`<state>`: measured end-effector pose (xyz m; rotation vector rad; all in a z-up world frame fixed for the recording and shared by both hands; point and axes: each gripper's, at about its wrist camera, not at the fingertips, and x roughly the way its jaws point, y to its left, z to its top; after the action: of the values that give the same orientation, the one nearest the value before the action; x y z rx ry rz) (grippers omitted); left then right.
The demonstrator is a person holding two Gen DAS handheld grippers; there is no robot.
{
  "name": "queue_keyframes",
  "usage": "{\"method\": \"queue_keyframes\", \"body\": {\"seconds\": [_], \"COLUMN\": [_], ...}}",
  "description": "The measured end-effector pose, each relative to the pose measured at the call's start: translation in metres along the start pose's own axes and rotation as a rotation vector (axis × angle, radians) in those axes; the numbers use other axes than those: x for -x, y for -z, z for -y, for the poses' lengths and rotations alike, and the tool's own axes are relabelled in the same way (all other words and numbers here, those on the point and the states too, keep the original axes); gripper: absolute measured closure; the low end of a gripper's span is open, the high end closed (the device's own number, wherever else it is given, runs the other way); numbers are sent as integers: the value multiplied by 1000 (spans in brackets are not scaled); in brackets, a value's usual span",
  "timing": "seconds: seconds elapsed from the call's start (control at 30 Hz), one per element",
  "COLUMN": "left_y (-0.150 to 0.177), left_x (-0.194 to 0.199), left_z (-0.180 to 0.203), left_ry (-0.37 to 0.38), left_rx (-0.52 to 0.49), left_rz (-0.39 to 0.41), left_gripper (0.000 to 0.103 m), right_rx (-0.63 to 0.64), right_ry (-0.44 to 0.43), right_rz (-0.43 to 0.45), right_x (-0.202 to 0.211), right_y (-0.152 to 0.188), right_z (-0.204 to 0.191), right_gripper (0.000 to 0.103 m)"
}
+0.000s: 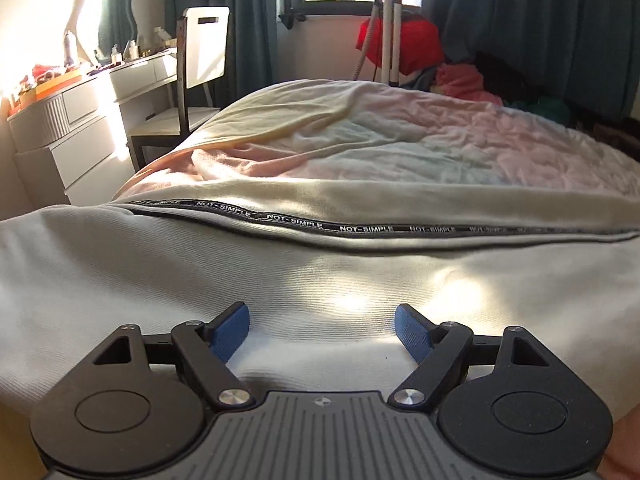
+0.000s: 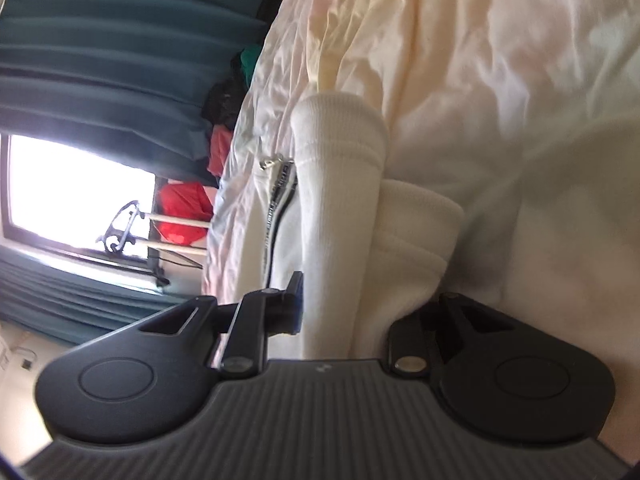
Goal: Fold clothes
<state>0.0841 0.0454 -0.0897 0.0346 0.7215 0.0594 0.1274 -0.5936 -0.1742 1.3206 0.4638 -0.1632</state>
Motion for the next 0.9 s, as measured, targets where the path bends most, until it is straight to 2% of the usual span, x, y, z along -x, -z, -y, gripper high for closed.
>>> {"method": "queue_keyframes", "body": {"seconds": [0.1, 0.2, 0.33, 0.67, 0.8, 0.9], "left_y": [3, 5, 5, 3, 0, -2], "left_x": [-4, -4, -2, -1, 0, 2], "left_z": [1, 2, 2, 3, 1, -5], "left_ry": [-9, -16, -22, -24, -11, 10], "left_rx": [-6, -11, -19, -26, -19, 0], "left_rz": [-1, 3, 2, -10, -4, 6], "left_gripper": [19, 19, 18, 18, 18, 18], "right_rx": [7, 94, 223, 434, 634, 876], "right_ry": [7, 69, 147, 185, 225, 170], "right_rz": [18, 39, 100, 235, 325, 410], "right_x": [-1, -1, 3, 18, 28, 39], "right_y": [-2, 1, 7, 20, 53, 106], "right_z": [-1, -13, -36, -84, -131, -182], "right_gripper": [78, 81, 92, 93, 92, 92]}}
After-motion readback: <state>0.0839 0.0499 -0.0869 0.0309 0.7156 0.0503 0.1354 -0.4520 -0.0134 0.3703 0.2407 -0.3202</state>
